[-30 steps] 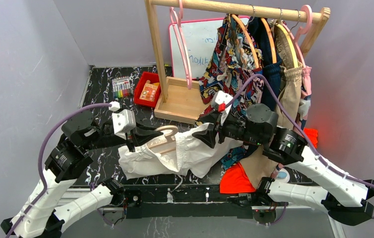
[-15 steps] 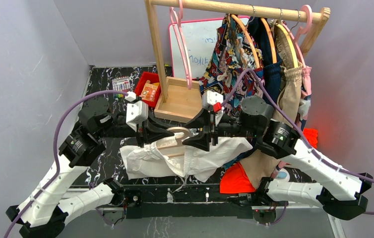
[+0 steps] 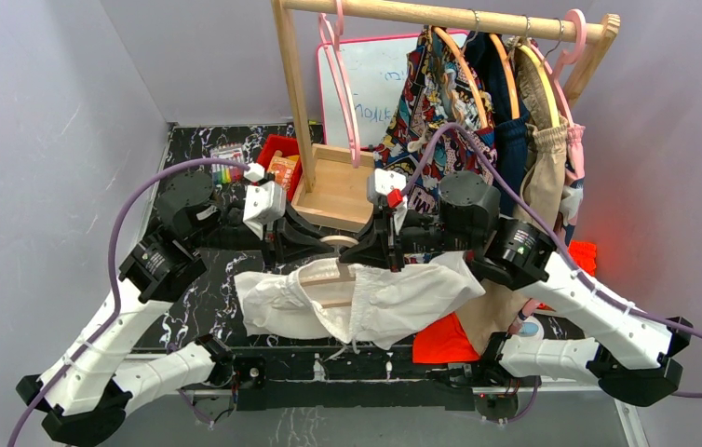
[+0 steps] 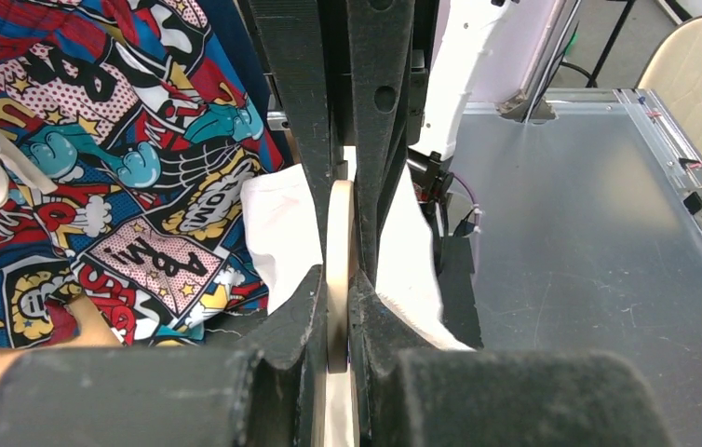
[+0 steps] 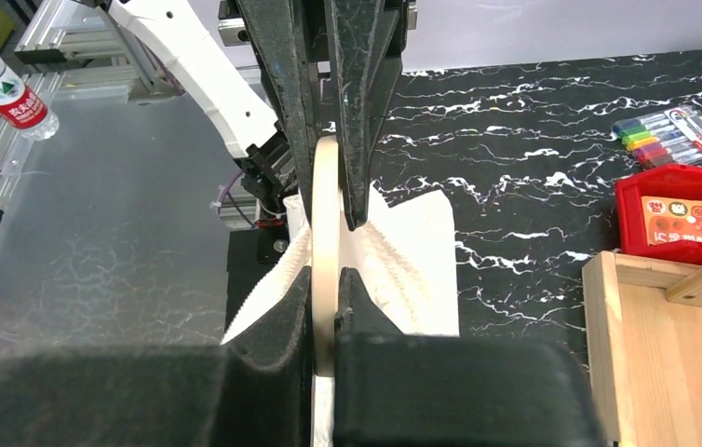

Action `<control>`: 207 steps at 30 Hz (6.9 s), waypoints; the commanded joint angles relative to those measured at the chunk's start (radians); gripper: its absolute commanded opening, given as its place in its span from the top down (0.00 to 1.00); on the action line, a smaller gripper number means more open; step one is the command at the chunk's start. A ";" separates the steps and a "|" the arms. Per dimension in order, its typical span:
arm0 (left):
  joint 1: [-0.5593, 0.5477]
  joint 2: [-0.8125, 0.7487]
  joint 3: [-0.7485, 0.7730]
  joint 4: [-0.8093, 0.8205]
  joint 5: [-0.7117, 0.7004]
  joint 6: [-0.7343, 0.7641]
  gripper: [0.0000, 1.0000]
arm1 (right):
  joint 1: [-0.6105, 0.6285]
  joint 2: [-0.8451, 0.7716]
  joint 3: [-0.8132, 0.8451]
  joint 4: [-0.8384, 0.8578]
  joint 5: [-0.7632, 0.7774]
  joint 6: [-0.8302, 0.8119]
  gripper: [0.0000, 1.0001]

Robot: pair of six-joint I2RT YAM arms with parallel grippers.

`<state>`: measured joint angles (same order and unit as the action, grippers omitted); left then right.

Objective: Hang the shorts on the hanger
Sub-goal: Place the hanger at the clothesline.

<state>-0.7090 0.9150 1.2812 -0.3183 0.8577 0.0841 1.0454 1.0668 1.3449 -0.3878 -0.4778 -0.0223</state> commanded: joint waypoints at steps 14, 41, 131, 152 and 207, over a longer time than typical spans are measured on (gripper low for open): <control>0.002 -0.272 -0.012 0.268 -0.613 -0.023 0.02 | 0.000 -0.072 0.089 0.321 0.277 0.007 1.00; 0.002 -0.346 0.156 0.258 -0.790 -0.034 0.02 | 0.001 -0.010 0.395 0.402 0.306 -0.033 1.00; -0.136 0.313 0.224 -0.157 0.011 0.096 1.00 | 0.001 -0.154 0.192 0.123 0.151 -0.062 1.00; -0.136 0.119 0.037 0.165 -0.103 0.056 1.00 | 0.001 -0.197 0.159 -0.088 0.196 -0.097 0.42; -0.136 -0.190 -0.067 0.246 -0.455 0.066 0.02 | 0.000 -0.105 0.161 -0.207 0.652 -0.080 1.00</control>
<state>-0.8463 0.7837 1.2354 -0.1410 0.5365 0.1223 1.0428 0.9611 1.4528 -0.5838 -0.0544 -0.0811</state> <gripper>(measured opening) 0.982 0.089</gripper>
